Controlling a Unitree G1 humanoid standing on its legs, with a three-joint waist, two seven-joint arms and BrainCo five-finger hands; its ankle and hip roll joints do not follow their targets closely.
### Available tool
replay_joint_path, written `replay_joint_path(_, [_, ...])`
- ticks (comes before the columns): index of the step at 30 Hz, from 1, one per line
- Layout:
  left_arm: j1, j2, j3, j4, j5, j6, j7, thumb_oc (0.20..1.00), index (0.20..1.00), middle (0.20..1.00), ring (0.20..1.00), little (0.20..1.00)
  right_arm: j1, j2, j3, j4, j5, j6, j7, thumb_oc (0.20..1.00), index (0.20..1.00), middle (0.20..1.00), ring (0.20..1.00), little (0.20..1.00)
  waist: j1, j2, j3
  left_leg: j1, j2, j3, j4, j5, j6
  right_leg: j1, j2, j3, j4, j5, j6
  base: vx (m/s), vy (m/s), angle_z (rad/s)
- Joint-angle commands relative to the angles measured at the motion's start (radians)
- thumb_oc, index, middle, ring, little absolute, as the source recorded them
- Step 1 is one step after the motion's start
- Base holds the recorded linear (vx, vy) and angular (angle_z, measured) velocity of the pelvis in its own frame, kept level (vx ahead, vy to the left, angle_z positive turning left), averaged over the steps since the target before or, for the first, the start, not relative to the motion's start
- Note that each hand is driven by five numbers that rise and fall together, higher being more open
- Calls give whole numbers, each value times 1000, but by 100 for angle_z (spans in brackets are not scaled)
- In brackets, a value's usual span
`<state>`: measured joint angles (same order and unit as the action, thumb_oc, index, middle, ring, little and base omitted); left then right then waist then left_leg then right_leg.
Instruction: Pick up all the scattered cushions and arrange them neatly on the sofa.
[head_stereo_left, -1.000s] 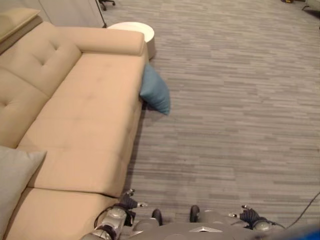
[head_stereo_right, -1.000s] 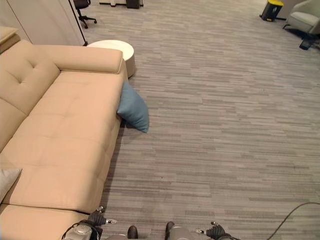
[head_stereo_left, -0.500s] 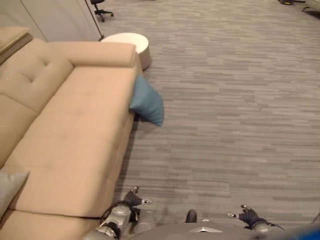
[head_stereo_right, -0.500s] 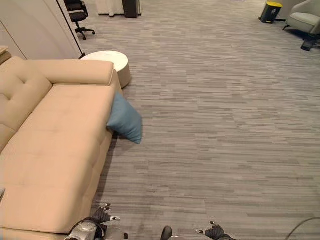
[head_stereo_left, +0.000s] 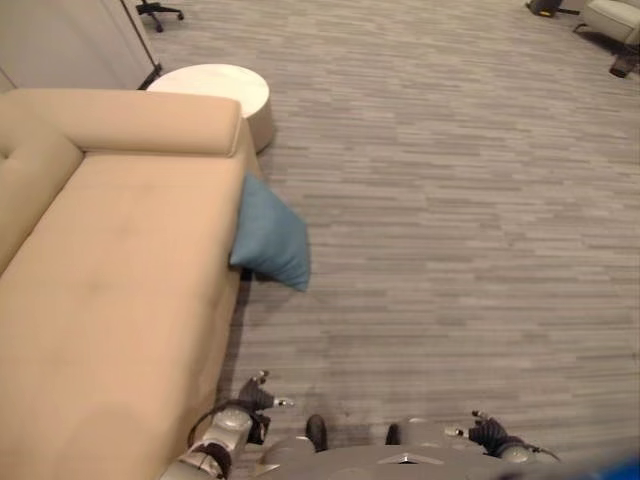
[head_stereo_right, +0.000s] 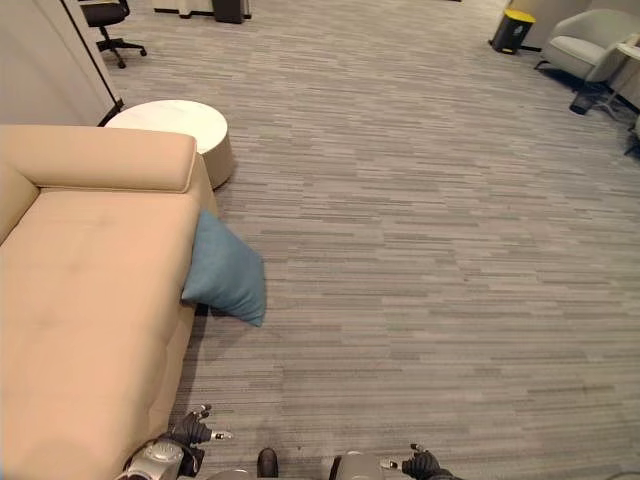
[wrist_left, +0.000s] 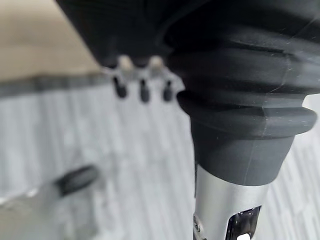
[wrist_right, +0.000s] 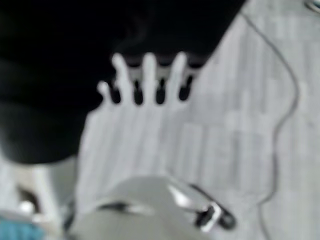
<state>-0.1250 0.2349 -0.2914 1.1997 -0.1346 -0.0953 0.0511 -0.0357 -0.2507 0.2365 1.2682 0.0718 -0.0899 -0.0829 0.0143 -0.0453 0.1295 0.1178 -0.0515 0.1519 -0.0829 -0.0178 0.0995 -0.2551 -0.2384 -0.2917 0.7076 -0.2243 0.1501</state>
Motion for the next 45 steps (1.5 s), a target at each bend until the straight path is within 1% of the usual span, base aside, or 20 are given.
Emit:
replay_joint_path(1, [-20,-26,27,3,7,-22,11,1000,1000,1000,1000,1000,-37,-42,-12,-9,-11,-13,-2,1000,1000,1000,1000,1000,7,13,3,-80,29,-41,114,-35,-97,121,93,9,-458,245,-10,404,-216,-2])
replay_joint_path(4, [-17,-31,40,16,16,-25,12,1000,1000,1000,1000,1000,-41,-45,-15,-11,-7,-11,-1,1000,1000,1000,1000,1000,-15,8,4,-26,33,-66,91,-61,-118,91,101,53,-646,315,12,355,-211,-2])
replay_joint_path(7, [-4,-42,52,34,13,-28,10,1000,1000,1000,1000,1000,-33,-44,-6,-3,-25,-6,4,1000,1000,1000,1000,1000,-26,0,-20,13,45,-86,148,-110,-141,108,101,69,-649,330,8,395,-279,47])
replay_joint_path(9, [4,-46,50,37,7,-28,11,1000,1000,1000,1000,1000,-27,-44,-7,0,-21,-6,6,1000,1000,1000,1000,1000,-31,-1,-25,0,54,-98,218,-94,-158,121,115,79,-645,320,-7,233,-223,20])
replay_joint_path(12, [-7,-57,32,29,-15,-22,8,1000,1000,1000,1000,1000,-15,-53,5,-7,-6,-14,-1,1000,1000,1000,1000,1000,-6,-38,21,-178,111,-60,604,41,-204,215,123,46,-654,270,-71,140,-322,10])
replay_joint_path(14, [-17,-58,21,25,-19,-21,9,1000,1000,1000,1000,1000,-21,-56,5,-2,4,-8,-4,1000,1000,1000,1000,1000,13,-47,39,-252,116,-28,645,31,-198,253,132,26,-667,248,-83,187,-299,22])
replay_joint_path(18, [-6,-58,22,24,-11,-22,11,1000,1000,1000,1000,1000,-25,-62,5,-4,6,-10,-4,1000,1000,1000,1000,1000,40,-38,33,-325,84,28,431,23,-172,311,159,22,-698,223,-70,280,-124,-8])
replay_joint_path(20, [2,-58,29,28,-1,-19,10,1000,1000,1000,1000,1000,-28,-65,13,-4,-8,-13,-6,1000,1000,1000,1000,1000,51,-22,30,-332,87,57,304,83,-173,336,189,21,-699,199,-66,294,-52,-17])
replay_joint_path(22, [6,-56,47,38,18,-11,7,1000,1000,1000,1000,1000,-33,-62,23,-8,-16,-14,-3,1000,1000,1000,1000,1000,56,-7,21,-339,114,175,196,155,-191,370,226,9,-697,168,-69,356,-63,16])
replay_joint_path(23, [6,-56,47,38,18,-11,7,1000,1000,1000,1000,1000,-33,-62,24,-8,-16,-14,-3,1000,1000,1000,1000,1000,57,-9,25,-333,113,176,195,154,-191,375,224,9,-696,165,-68,315,-42,32])
replay_joint_path(29, [36,-44,75,52,9,-11,0,1000,1000,1000,1000,1000,-35,-35,42,-19,-43,-15,12,1000,1000,1000,1000,1000,107,-27,-21,-282,63,110,205,84,-131,407,187,-15,-569,112,-40,311,35,1])
replay_joint_path(30, [38,-42,77,52,11,-8,-3,1000,1000,1000,1000,1000,-31,-32,43,-19,-47,-16,14,1000,1000,1000,1000,1000,115,-32,-30,-270,50,97,201,71,-116,394,171,-20,-519,134,-25,380,150,12])
replay_joint_path(32, [32,-35,70,45,6,-8,-8,1000,1000,1000,1000,1000,-35,-28,40,-21,-48,-16,17,1000,1000,1000,1000,1000,110,-39,-19,-204,13,62,178,32,-68,308,101,-23,-276,291,36,326,153,23])
replay_joint_path(36, [16,-20,60,38,2,-9,-4,1000,1000,1000,1000,1000,-46,-19,46,-35,-33,-22,17,1000,1000,1000,1000,1000,88,-21,-4,-155,15,-10,152,15,-54,204,120,44,-153,298,17,154,19,86])
replay_joint_path(39, [12,-18,49,32,-4,-15,-3,1000,1000,1000,1000,1000,-46,-23,54,-41,-27,-24,19,1000,1000,1000,1000,1000,82,-16,-2,-130,12,-79,131,7,-64,148,114,78,-270,260,-10,260,-108,88])
replay_joint_path(40, [12,-18,40,38,1,-22,-3,1000,1000,1000,1000,1000,-54,-25,64,-58,-10,-33,22,1000,1000,1000,1000,1000,53,-31,3,-114,-11,-155,121,-7,-82,108,167,204,-494,249,-15,367,-204,103])
replay_joint_path(41, [10,-16,39,43,0,-25,-3,1000,1000,1000,1000,1000,-53,-25,66,-60,2,-35,25,1000,1000,1000,1000,1000,36,-33,11,-103,-21,-194,122,-15,-86,100,199,279,-561,258,-15,308,-171,95])
replay_joint_path(42, [10,-16,39,43,0,-25,-3,1000,1000,1000,1000,1000,-53,-25,66,-60,2,-35,25,1000,1000,1000,1000,1000,36,-33,9,-105,-21,-194,122,-14,-86,99,199,279,-562,260,-15,166,-64,135])
replay_joint_path(43, [6,-12,35,47,1,-29,-6,1000,1000,1000,1000,1000,-50,-26,69,-59,5,-35,28,1000,1000,1000,1000,1000,21,-34,14,-101,-31,-239,122,-17,-91,74,217,346,-606,280,-10,123,-56,172])
replay_joint_path(45, [7,-10,37,61,4,-32,-7,1000,1000,1000,1000,1000,-43,-28,62,-51,5,-30,28,1000,1000,1000,1000,1000,13,-42,17,-100,-45,-285,123,-20,-106,84,214,345,-633,297,-1,146,-101,149])
